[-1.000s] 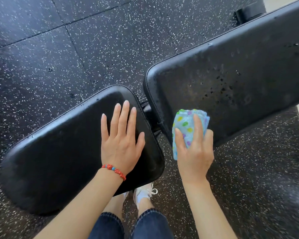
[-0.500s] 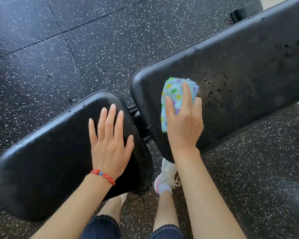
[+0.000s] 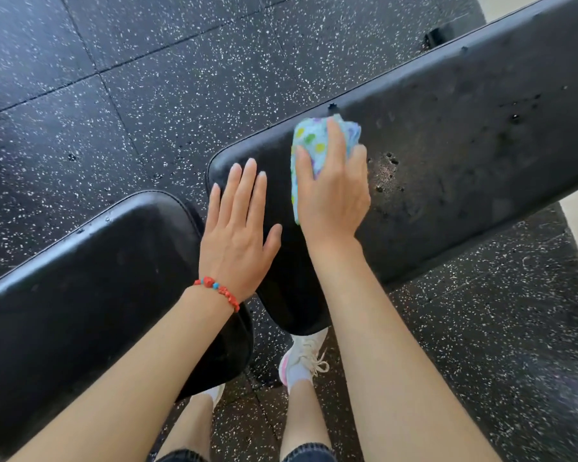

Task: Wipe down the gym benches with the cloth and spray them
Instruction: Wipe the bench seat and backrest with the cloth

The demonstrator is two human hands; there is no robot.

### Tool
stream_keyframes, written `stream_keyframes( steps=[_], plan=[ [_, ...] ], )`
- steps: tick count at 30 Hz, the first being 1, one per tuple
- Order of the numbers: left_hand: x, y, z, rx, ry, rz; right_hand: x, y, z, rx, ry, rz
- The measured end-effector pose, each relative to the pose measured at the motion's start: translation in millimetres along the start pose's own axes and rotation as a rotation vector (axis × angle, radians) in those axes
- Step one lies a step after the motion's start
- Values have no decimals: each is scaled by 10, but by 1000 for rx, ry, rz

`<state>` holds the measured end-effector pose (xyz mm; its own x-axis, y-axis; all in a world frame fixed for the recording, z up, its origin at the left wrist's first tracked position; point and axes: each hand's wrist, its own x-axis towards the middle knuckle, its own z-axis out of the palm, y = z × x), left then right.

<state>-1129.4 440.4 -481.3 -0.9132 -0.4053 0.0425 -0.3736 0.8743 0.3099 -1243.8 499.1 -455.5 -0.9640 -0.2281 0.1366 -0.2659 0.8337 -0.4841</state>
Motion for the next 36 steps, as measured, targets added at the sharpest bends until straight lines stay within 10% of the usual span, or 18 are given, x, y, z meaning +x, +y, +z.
stream_keyframes(
  steps=[15, 36],
  plan=[
    [10, 82, 4, 6, 4, -55, -308, 612, -468, -18, -88, 101],
    [12, 155, -47, 91, 4, -101, 595, 354, -103, -37, -162, -456]
  ],
)
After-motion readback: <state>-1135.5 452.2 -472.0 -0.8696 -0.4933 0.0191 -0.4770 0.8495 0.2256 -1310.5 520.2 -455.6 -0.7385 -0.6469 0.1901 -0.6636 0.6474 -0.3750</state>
